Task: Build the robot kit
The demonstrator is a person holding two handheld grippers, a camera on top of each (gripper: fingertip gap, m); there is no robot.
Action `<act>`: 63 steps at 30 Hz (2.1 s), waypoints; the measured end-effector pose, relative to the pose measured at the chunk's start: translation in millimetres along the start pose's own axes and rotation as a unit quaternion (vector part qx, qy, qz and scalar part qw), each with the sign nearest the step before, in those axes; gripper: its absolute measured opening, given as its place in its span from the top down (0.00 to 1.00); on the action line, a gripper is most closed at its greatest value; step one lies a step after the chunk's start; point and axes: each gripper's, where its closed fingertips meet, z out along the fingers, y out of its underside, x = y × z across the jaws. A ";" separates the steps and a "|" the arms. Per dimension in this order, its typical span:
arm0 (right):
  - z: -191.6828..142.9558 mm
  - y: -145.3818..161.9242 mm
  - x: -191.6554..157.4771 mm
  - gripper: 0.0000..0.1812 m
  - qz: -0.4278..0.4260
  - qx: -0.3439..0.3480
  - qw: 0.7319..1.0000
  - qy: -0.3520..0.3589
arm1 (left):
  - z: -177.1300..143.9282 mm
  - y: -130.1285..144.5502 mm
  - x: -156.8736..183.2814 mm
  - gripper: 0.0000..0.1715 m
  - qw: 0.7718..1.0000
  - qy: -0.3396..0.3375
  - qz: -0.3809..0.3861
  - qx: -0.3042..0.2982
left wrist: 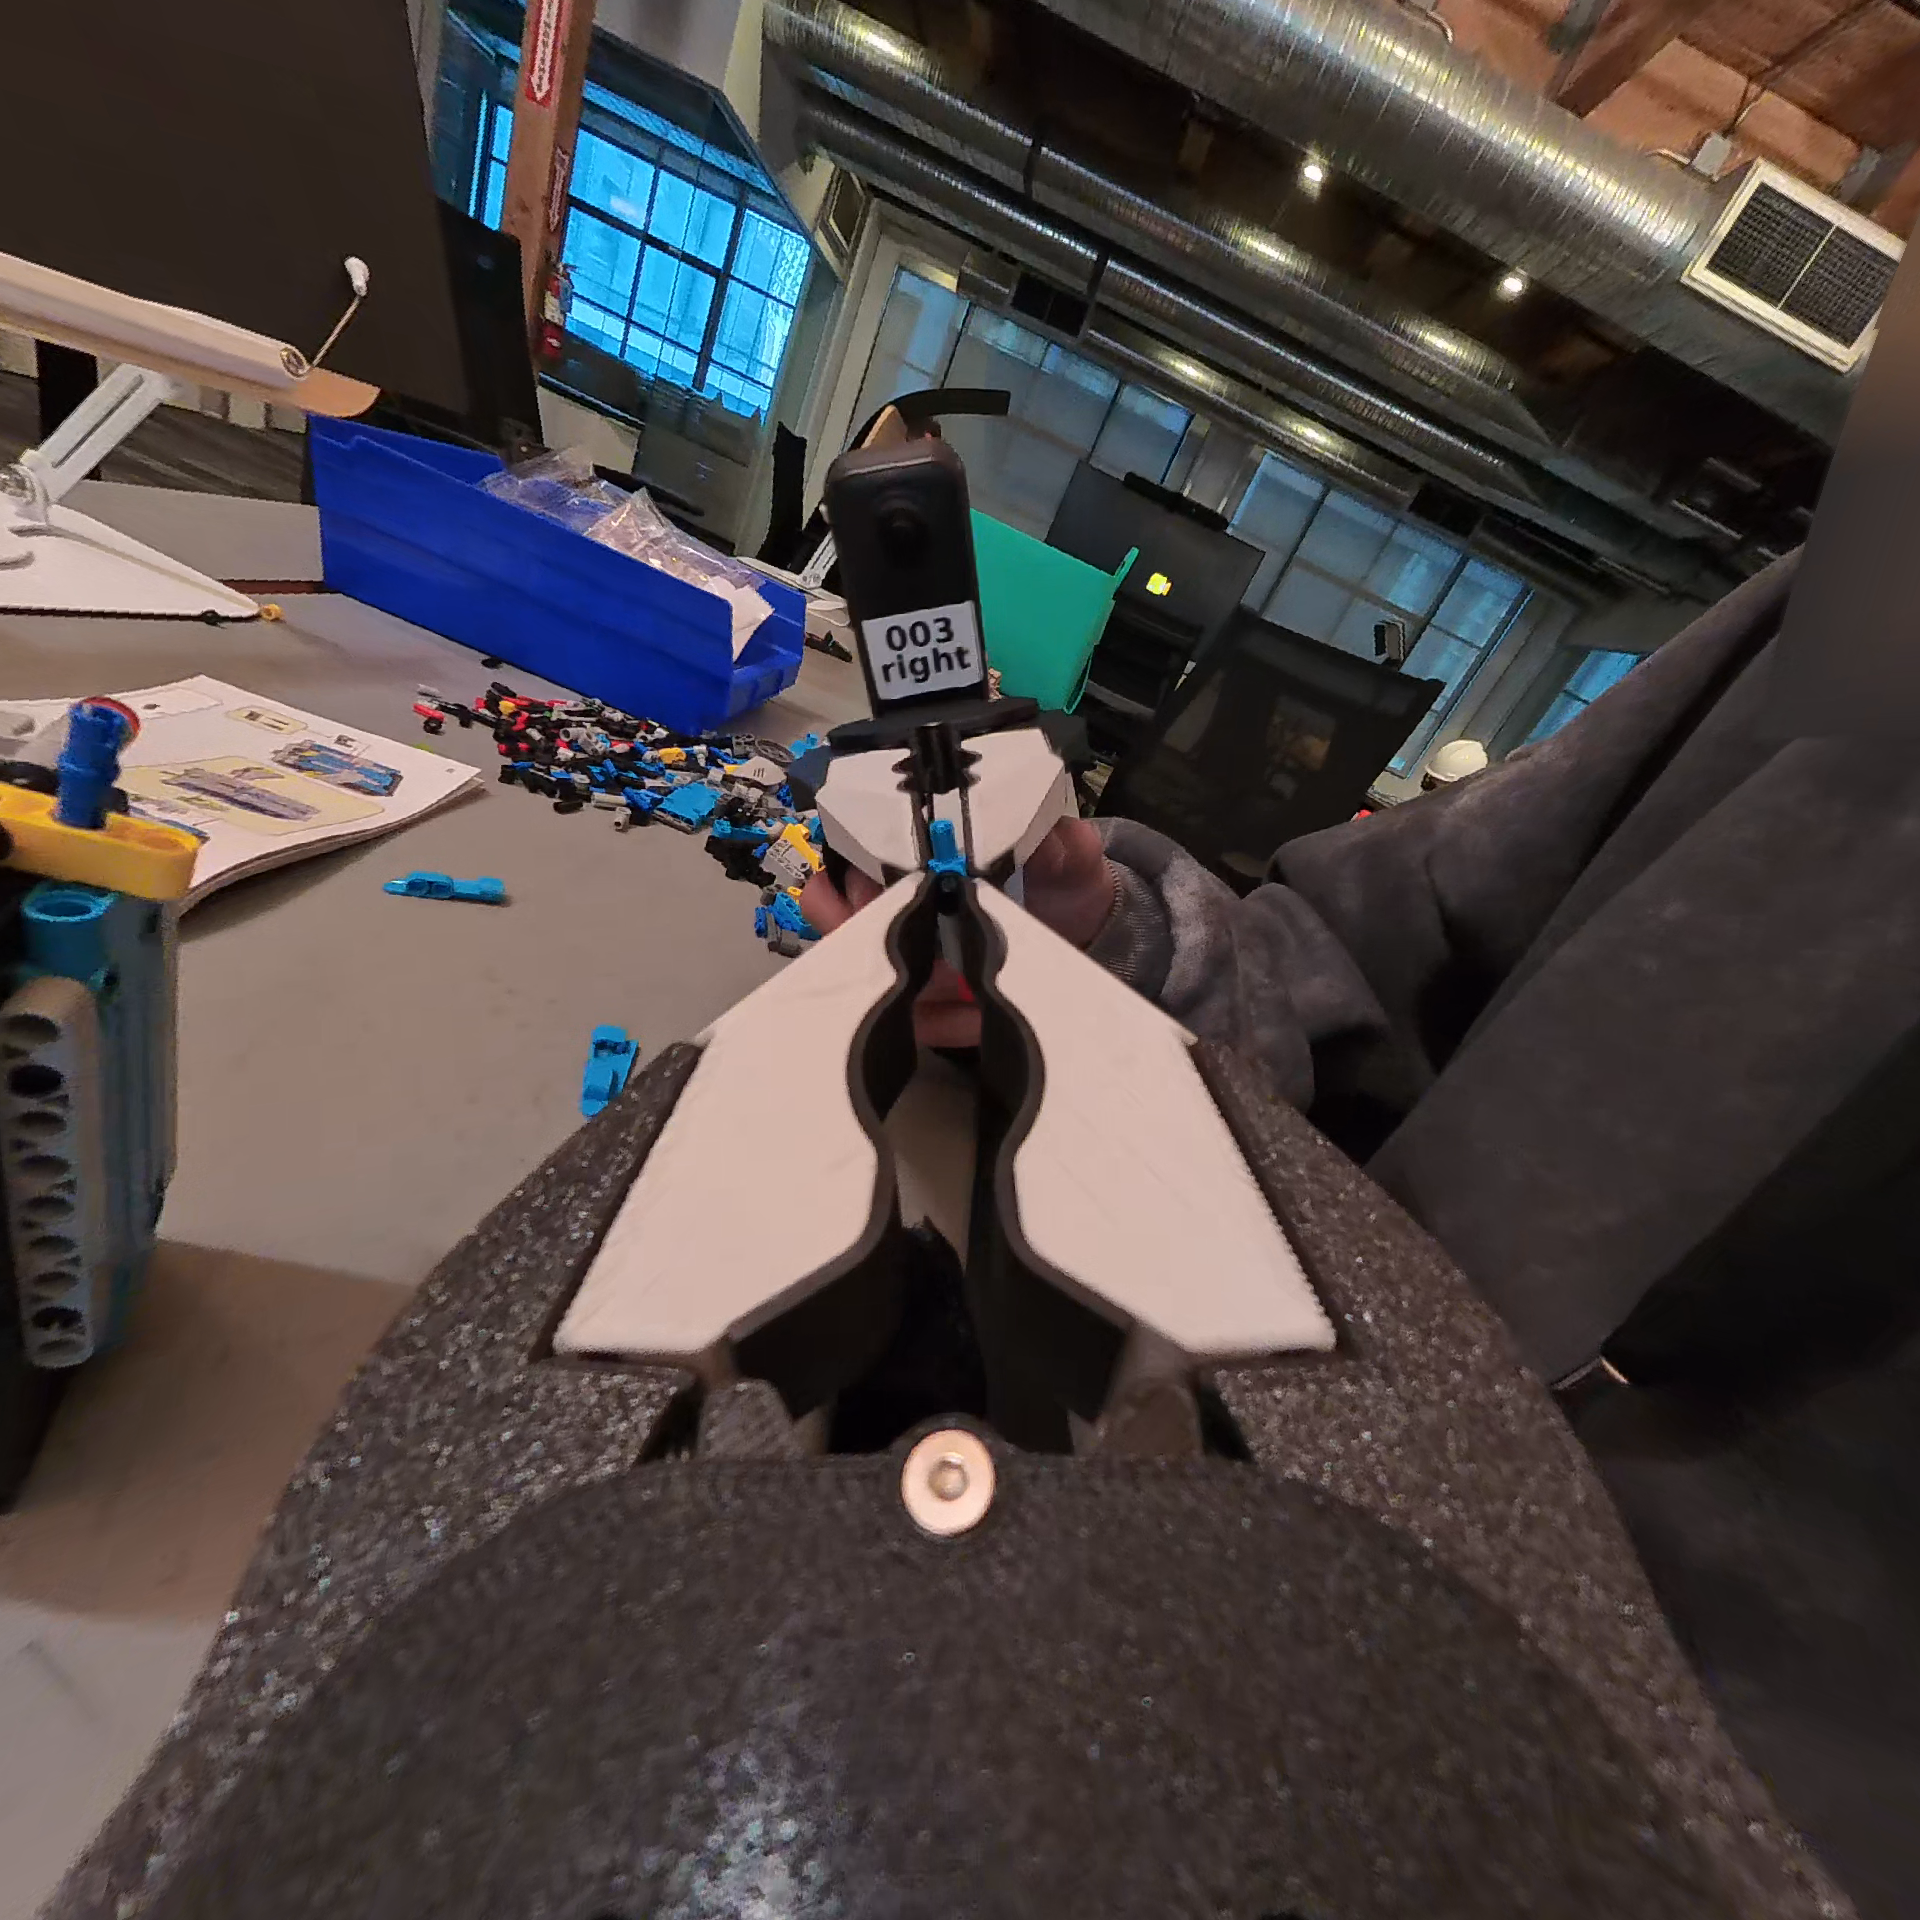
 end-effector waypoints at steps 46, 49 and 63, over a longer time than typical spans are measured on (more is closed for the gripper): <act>-78.0 -34.3 129.4 0.96 0.112 0.101 0.934 0.323 | 3.5 30.8 -76.3 0.90 0.956 -0.243 0.119 -0.115; -33.7 -26.7 103.1 0.96 0.137 0.080 0.961 0.224 | -2.2 21.1 -84.5 0.82 0.943 -0.286 0.140 -0.098; 7.7 -12.9 58.3 0.96 0.159 0.055 0.979 0.112 | -1.2 -1.8 -63.5 0.89 0.908 -0.325 0.257 -0.061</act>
